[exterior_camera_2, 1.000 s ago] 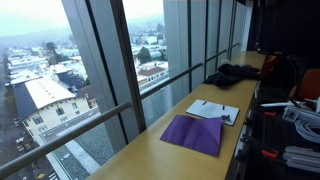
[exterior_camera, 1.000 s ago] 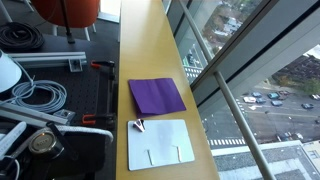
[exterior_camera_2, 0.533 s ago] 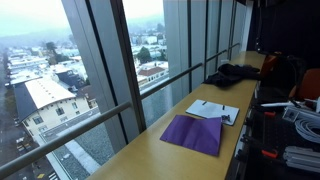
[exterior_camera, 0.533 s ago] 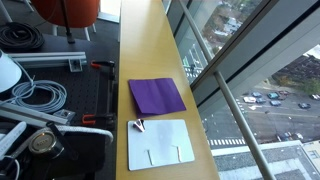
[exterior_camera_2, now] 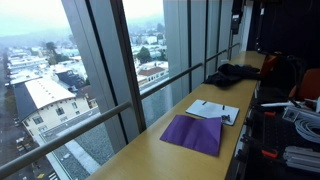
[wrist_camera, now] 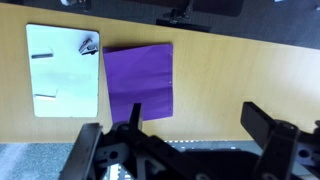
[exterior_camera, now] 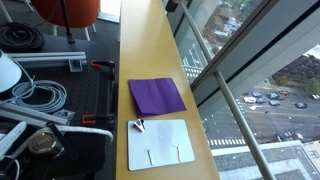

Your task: Open the purple paper file to the left

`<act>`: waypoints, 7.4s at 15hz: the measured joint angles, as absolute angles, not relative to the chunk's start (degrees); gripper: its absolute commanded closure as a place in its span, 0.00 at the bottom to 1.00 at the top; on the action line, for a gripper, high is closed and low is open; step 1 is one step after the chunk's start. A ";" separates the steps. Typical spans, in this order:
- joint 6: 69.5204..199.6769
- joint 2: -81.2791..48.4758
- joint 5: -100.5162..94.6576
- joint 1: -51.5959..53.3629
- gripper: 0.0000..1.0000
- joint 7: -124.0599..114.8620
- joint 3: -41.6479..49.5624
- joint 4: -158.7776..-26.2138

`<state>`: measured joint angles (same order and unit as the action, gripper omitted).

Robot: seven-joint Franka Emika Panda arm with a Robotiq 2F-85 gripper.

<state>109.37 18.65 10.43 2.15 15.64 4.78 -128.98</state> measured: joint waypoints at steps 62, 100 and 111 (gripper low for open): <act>152.70 -33.88 -9.82 5.51 1.00 5.10 4.42 -123.49; 153.18 -11.71 -60.01 28.42 0.15 -46.22 9.31 -141.45; 166.30 -6.85 -15.10 2.59 0.00 -7.59 -8.88 -150.86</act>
